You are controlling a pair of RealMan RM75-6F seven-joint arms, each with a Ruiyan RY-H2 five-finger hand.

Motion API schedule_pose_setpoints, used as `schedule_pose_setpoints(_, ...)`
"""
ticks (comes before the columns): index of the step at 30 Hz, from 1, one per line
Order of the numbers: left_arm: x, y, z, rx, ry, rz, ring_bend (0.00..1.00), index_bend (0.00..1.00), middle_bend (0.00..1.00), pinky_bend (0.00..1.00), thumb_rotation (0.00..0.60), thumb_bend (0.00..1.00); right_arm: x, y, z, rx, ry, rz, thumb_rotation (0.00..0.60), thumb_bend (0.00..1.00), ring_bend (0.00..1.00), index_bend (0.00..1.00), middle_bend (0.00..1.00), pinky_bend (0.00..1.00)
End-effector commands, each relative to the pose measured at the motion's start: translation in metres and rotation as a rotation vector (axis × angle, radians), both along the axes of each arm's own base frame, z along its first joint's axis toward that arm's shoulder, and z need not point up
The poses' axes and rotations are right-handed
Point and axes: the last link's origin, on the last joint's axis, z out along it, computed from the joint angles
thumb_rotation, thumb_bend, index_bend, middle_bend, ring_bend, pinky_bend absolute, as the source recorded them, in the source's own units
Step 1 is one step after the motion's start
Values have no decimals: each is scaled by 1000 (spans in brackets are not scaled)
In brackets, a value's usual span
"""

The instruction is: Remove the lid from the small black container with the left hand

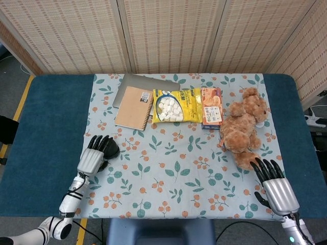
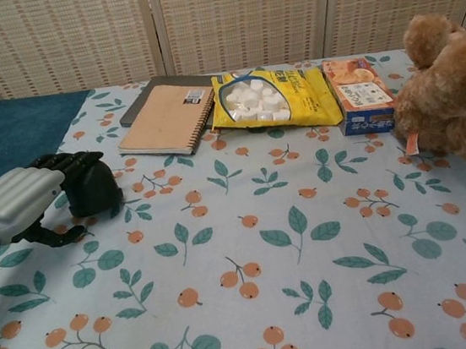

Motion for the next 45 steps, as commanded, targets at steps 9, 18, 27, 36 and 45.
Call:
schedule_pose_setpoints(9,1,6,-5,116,-33,-58,281,289,390,143,600,339,0,2,0,0,0,4,600,179,0,0,0,0)
schedule_pose_setpoints(18,-1,9,-9,120,-81,-66,336,363,450,175,600,385,1,2,0,0,2,4,600,178,0,0,0,0)
schedule_pose_setpoints(27,8,8,6,104,-488,-5,398,440,501,292,600,574,1,3,-1,0,3,8,600,179,0,0,0,0)
schedule_pose_setpoints(36,19,15,62,77,-1129,156,423,467,533,417,600,622,1,3,-4,5,11,9,600,178,0,0,0,0)
schedule_pose_setpoints(45,28,9,109,-351,-1947,874,409,449,523,405,600,618,3,3,-8,16,18,15,600,179,0,0,0,0)
